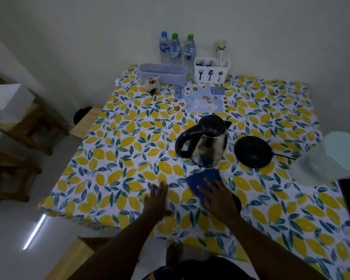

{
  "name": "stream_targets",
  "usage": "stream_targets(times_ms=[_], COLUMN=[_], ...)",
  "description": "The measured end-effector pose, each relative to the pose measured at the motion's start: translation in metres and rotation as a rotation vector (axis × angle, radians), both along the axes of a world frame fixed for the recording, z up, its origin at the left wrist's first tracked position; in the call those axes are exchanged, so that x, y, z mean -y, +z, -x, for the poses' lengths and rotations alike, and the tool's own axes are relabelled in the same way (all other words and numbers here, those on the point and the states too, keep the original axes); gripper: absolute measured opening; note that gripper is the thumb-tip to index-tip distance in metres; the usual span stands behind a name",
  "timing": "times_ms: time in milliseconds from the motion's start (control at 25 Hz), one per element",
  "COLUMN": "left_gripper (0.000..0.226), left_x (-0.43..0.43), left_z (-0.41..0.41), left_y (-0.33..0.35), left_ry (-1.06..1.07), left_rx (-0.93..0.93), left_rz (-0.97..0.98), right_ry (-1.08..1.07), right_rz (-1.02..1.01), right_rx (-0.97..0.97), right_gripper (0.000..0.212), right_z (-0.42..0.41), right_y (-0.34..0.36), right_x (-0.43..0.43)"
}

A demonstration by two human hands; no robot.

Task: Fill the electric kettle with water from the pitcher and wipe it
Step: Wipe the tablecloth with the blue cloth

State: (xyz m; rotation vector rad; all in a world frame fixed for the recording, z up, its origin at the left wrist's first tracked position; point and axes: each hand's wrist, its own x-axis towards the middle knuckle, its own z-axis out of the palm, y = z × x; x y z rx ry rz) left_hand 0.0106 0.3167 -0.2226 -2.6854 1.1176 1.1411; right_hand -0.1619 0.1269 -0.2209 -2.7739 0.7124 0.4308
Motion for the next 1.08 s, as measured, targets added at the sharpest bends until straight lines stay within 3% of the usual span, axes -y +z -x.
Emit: stream_targets(times_ms=[120, 200, 440, 640, 800, 960, 1080], left_gripper=[0.117, 0.118, 0.118, 0.118, 0.118, 0.118, 0.119], left_x=[-0.001, 0.000, 0.000, -0.001, 0.000, -0.002, -0.001], left_z=[0.000, -0.002, -0.003, -0.002, -0.003, -0.003, -0.002], left_y=[-0.002, -0.005, -0.013, -0.011, -0.010, -0.013, -0.013], left_ry=[-0.007, -0.006, -0.016, -0.021, -0.016, -0.003, -0.006], left_rx=[0.010, 0.011, 0.022, 0.013, 0.005, -0.003, -0.004], left_rz=[-0.005, -0.007, -0.010, -0.019, -0.009, 0.007, 0.007], right_ry=[-0.382, -0.474, -0.081, -0.309, -0.429, -0.116, -0.028], right_rz=[-0.026, -0.022, -0.030, -0.006, 0.019, -0.026, -0.026], right_rx=[0.032, 0.016, 0.010, -0.021, -0.011, -0.024, -0.036], right_gripper=[0.053, 0.054, 0.048, 0.048, 0.051, 0.051, 0.051], right_z=[0.019, 0.025, 0.011, -0.003, 0.000, -0.016, -0.054], right_y=[-0.004, -0.009, -0.021, -0.014, -0.016, -0.025, -0.019], right_x=[0.022, 0.015, -0.009, 0.046, 0.007, -0.052, -0.047])
